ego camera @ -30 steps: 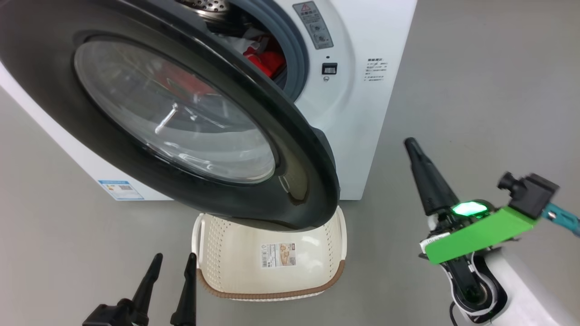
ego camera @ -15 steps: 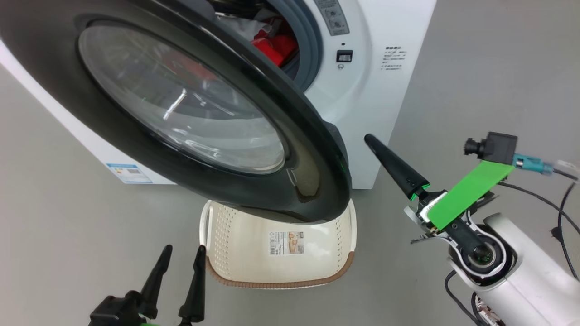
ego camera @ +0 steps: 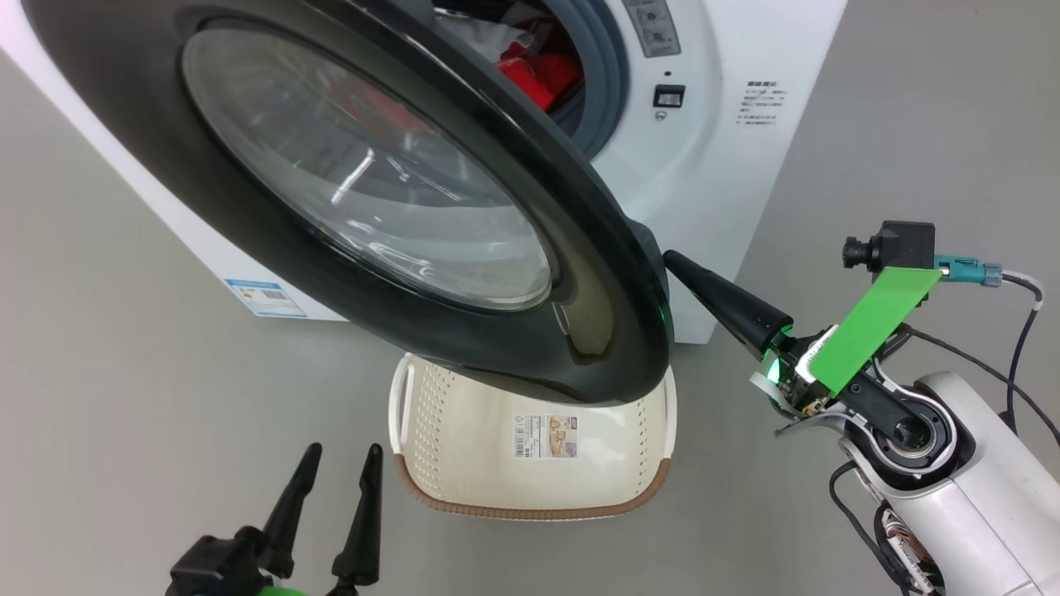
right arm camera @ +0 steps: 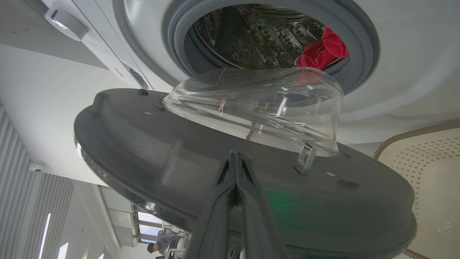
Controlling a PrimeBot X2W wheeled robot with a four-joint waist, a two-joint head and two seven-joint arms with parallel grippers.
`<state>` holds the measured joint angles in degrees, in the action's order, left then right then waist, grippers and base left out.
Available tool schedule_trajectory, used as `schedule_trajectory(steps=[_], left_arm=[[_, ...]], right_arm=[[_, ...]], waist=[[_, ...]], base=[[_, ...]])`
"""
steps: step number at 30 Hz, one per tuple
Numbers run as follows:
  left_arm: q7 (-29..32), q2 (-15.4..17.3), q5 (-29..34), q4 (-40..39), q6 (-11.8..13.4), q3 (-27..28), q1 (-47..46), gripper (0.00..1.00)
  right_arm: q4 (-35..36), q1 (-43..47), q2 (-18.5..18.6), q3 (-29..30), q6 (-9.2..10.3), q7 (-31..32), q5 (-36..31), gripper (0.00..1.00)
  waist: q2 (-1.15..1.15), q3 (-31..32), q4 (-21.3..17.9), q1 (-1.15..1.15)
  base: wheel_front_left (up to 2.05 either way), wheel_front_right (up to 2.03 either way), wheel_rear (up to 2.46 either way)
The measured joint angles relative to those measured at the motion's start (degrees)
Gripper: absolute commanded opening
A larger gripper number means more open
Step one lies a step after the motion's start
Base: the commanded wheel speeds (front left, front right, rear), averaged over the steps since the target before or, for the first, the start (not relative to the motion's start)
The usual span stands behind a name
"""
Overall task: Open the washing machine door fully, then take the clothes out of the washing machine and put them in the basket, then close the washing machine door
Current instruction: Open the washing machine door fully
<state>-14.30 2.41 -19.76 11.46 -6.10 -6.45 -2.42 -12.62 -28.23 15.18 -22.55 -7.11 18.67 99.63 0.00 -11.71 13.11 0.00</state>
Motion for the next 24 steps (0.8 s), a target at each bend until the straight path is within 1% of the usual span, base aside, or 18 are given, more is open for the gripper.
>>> schedule_trajectory(steps=[3, 11, 14, 24], left_arm=[[0.0, 0.0, 0.0, 0.1, 0.0, -0.1, 0.0, 1.00], [0.0, 0.0, 0.0, 0.3, -0.1, -0.4, 0.1, 1.00], [0.0, 0.0, 0.0, 0.4, -0.1, -0.4, 0.3, 1.00], [0.0, 0.0, 0.0, 0.3, -0.1, -0.3, 2.9, 1.00]], right_arm=[[-0.5, 0.6, -1.0, 1.5, 0.00, 1.6, -0.5, 0.00], [-0.9, 3.4, -3.3, 3.1, 0.07, 5.4, -2.0, 0.00], [-0.9, 4.6, -4.5, 3.2, 0.07, 6.4, -3.5, 0.00], [-1.4, 8.0, -7.8, 1.5, 0.07, 10.2, -5.0, 0.00]], waist=[[0.00, 0.2, 0.6, 0.00], [0.00, 1.8, 2.1, 0.00], [0.00, 2.6, 2.7, 0.00], [0.00, 5.9, 5.5, 0.00]], base=[[0.00, 0.00, 0.00], [0.00, 0.00, 0.00], [0.00, 0.00, 0.00], [0.00, 0.00, 0.00]])
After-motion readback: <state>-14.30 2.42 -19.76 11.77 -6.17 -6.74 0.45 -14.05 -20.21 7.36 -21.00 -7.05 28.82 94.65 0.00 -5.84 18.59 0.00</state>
